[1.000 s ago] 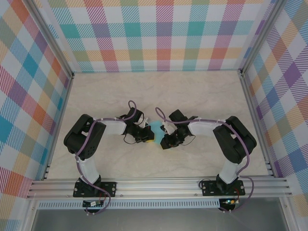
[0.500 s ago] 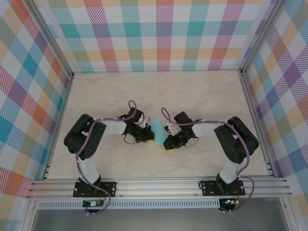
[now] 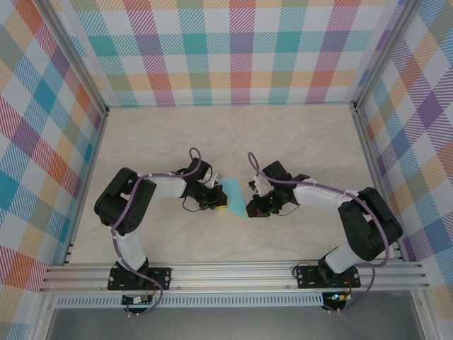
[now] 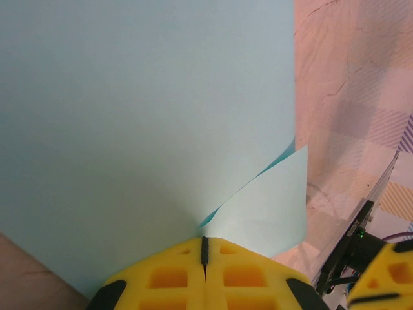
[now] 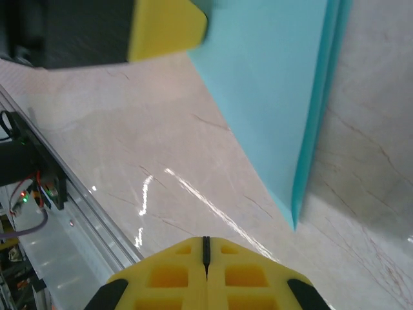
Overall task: Fold a paper plane with a square sheet of paper (fold left side to right side)
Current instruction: Third fold the triangle at the center of the table.
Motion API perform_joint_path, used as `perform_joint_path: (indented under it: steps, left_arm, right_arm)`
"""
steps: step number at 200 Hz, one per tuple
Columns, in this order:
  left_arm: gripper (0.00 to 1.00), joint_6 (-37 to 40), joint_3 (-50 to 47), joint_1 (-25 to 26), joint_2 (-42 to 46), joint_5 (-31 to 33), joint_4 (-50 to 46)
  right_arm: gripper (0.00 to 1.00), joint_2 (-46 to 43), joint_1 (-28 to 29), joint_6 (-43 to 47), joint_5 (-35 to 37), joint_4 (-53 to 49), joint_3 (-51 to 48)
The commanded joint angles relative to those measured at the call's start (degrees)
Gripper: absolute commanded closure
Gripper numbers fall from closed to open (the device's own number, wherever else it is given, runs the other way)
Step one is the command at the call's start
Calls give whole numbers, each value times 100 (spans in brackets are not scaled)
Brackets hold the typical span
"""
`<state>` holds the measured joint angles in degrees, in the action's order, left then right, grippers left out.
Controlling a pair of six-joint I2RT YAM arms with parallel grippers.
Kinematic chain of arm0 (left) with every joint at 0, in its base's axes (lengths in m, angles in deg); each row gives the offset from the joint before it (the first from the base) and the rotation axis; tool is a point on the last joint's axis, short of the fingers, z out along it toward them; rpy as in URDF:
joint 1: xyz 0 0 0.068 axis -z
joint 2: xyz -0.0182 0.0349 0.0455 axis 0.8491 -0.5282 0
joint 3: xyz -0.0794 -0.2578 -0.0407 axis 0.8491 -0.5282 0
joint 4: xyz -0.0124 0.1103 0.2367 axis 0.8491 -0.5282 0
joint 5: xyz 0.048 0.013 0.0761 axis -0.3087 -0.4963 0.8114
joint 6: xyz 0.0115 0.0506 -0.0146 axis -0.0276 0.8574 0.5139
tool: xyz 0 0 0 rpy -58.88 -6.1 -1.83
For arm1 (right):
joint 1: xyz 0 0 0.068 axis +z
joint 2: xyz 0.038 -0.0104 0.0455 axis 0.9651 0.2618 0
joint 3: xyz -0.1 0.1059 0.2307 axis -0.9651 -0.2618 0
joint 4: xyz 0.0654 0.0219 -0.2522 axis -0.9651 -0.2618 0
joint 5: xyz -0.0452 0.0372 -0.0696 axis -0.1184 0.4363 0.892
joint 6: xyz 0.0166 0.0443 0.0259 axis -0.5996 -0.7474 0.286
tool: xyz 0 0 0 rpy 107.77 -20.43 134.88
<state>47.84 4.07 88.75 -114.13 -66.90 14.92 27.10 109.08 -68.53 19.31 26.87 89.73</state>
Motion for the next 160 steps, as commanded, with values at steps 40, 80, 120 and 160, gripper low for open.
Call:
perform_joint_path:
  steps: [40,80,120,160]
  left_arm:
    - [98,119,-20,35,-180,672,-459]
    - [98,126,12,38,-92,677,-494]
    - [95,143,46,32,248,674,-596]
    - [89,125,8,215,847,599,-748]
  right_arm:
    - [100,1077,253,-679,305,47,617]
    - [100,1298,279,-745,534,-27,465]
    - [100,1364,266,-943,987,-218,271]
    - [100,1444,257,-1026,1052,-195,219]
